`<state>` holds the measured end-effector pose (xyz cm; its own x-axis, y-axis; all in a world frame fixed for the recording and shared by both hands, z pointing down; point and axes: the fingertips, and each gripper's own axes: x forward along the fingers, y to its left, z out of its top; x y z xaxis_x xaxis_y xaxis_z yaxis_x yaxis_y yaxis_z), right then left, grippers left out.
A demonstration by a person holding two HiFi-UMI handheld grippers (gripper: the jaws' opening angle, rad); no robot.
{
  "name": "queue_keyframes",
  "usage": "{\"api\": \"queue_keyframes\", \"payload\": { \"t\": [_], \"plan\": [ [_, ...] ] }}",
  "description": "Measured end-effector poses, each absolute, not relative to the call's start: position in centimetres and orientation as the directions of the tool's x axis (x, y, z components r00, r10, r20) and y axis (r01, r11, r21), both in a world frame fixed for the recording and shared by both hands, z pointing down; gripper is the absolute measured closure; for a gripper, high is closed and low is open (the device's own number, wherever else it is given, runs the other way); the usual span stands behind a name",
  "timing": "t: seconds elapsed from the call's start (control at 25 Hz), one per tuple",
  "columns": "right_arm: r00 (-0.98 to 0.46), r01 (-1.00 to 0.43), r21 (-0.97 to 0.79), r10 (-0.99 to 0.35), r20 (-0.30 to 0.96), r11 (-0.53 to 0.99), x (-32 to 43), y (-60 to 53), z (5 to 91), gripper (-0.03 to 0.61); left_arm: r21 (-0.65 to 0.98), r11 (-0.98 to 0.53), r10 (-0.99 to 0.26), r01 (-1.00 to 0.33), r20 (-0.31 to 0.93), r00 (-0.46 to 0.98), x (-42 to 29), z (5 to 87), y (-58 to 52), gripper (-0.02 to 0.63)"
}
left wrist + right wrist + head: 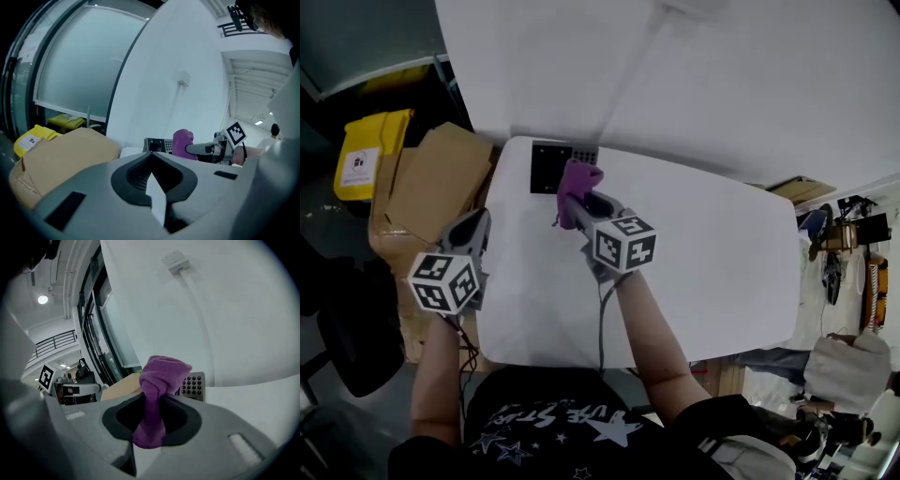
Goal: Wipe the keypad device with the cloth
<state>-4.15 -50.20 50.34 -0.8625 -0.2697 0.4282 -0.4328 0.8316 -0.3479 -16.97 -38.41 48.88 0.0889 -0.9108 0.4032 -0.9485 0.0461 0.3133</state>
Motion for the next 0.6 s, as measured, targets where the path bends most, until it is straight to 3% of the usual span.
{"api": "queue_keyframes", "payload": {
  "t": [0.6],
  "plan": [
    [-0.892, -0.317, -0.365, -0.144, 0.428, 0.875, -12.9, -50.7, 54.2, 0.486, 0.344, 0.108, -0.897, -0.933, 0.437, 0.058, -19.6, 52.2, -40.8, 0.606]
  ]
}}
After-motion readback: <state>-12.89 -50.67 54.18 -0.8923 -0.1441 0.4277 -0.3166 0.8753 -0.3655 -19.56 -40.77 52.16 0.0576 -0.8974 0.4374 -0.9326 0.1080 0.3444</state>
